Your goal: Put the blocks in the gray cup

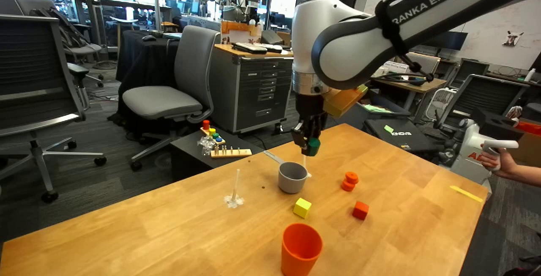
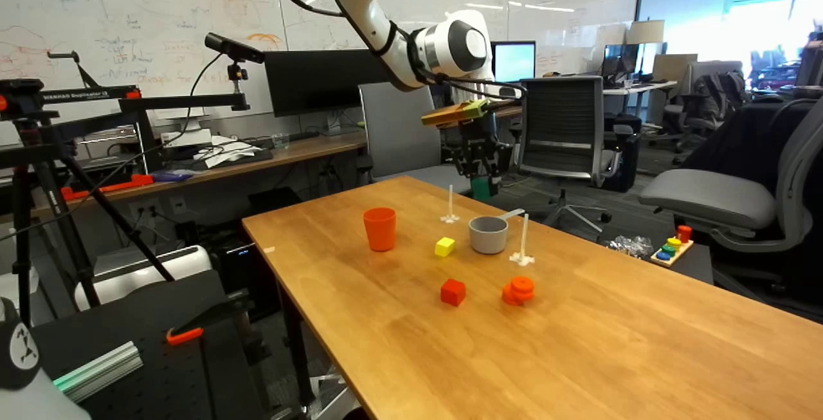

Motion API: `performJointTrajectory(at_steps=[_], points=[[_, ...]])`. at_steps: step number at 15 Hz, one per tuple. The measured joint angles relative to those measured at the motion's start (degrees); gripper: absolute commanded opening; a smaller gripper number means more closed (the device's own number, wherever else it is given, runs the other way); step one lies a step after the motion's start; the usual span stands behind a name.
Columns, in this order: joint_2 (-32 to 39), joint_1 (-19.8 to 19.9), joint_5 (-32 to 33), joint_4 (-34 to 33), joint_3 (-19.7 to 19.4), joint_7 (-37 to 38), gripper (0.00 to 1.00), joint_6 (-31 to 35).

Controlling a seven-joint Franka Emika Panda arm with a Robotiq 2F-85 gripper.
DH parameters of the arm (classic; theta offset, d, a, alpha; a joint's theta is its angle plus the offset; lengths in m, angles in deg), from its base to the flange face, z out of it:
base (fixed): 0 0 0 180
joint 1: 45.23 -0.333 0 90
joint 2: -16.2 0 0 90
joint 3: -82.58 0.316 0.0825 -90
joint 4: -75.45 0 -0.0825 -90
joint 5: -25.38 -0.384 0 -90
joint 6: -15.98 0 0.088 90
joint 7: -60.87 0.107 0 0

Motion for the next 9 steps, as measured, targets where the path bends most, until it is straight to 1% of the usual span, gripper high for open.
performJointTrajectory(at_steps=[4, 5, 6, 7, 8, 9], points=[[7.59, -0.42, 0.02, -9.93, -0.01, 0.26, 0.17, -3.39], [9.56, -0.59, 0.02, -12.42, -0.02, 0.28, 0.67, -4.21], [11.39, -0.77, 0.02, -14.75, -0.02, 0.3, 0.68, -5.09], [12.98, -0.93, 0.02, -16.82, -0.02, 0.34, 0.73, -5.89], [14.4, -1.1, 0.02, -18.75, -0.02, 0.37, 0.81, -6.6], [15.58, -1.27, 0.02, -20.4, -0.02, 0.37, 0.9, -7.22]])
